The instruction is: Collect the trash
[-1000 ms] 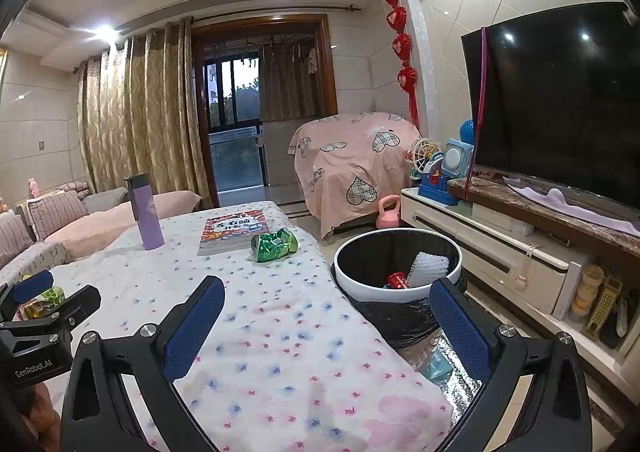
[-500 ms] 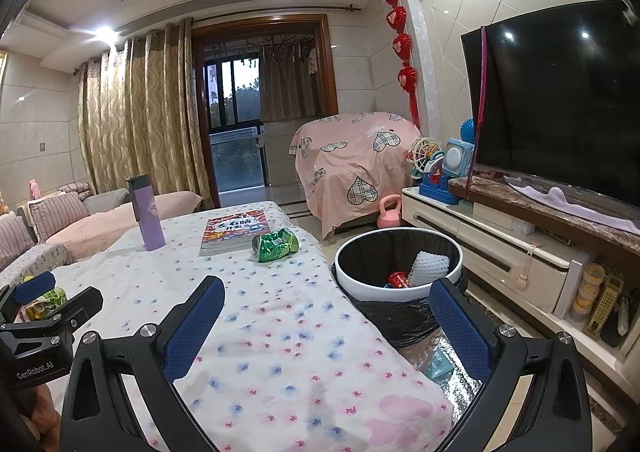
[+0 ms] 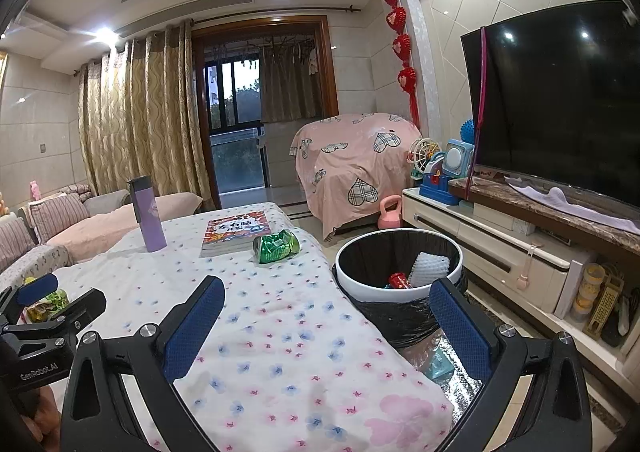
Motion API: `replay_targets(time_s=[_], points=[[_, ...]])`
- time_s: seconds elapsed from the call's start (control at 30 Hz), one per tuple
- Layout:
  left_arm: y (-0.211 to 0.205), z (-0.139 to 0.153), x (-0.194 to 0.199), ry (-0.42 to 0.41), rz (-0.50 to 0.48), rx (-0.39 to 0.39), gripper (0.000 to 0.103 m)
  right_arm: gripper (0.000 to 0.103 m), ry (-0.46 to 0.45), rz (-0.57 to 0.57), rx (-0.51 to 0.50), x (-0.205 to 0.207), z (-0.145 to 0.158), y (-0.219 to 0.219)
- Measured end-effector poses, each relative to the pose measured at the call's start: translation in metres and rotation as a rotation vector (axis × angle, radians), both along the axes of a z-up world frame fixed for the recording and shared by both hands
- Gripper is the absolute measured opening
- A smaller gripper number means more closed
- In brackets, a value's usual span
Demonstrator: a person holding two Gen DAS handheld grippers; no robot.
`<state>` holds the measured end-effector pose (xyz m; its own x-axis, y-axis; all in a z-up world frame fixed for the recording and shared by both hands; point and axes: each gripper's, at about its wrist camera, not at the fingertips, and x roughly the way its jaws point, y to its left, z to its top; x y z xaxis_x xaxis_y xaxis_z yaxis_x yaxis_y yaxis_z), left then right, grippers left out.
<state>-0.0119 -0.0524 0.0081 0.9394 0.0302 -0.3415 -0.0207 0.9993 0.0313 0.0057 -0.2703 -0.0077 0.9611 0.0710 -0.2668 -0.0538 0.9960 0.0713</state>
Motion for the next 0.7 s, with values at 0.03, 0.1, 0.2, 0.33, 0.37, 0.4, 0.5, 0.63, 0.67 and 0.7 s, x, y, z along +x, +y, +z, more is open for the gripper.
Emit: replay_targets(time_s=[0.03,0.1,0.2,0.33,0.37,0.4,0.5,0.63,0.67,0.7], points=[[-0.0003,-0.0002,-0.0002,0.001,0.001,0.001,0.103,0.103,0.0,-0.001,-0.001,-0.0001,-0.0002,-0.0001],[-0.0001,-0.0005,-0.0001,0.001,-0.001,0.0,0.103,0.103,0.0,-0.001,0.0,0.0002,-0.0001,-0.0001],[-0.0004,-0.0006,0.0001,0.001,0.0,0.001,0.103,0.103,0.001,-0.001,0.001,0.0001,-0.0002,-0.0002],[-0.0002,-0.0039,0.0022,0.008,0.0,0.002,0.103,0.103,0.002,-0.001,0.002,0.0002,0.0003,0.0012],[-0.0001,-0.0044,0.0022,0.009,-0.001,0.001,0.103,0.103,0.003,-0.001,0.003,-0.0001,0.0003,0.0023],[0.0001,-0.005,0.0031,0.011,-0.002,0.001,0.103,0.103,0.004,-0.001,0.003,0.0003,0.0005,0.0031],[0.0005,-0.0056,0.0039,0.012,-0.004,0.0,0.103,0.103,0.005,-0.001,0.004,0.0004,0.0004,0.0032],[0.0008,-0.0061,0.0046,0.013,-0.006,0.001,0.103,0.103,0.007,0.001,0.005,-0.0008,-0.0011,0.0075],[0.0007,-0.0061,0.0045,0.012,-0.006,0.002,0.103,0.103,0.007,0.001,0.005,-0.0007,-0.0011,0.007],[0.0006,-0.0062,0.0045,0.012,-0.006,0.002,0.103,0.103,0.005,0.001,0.005,-0.0013,-0.001,0.0079]])
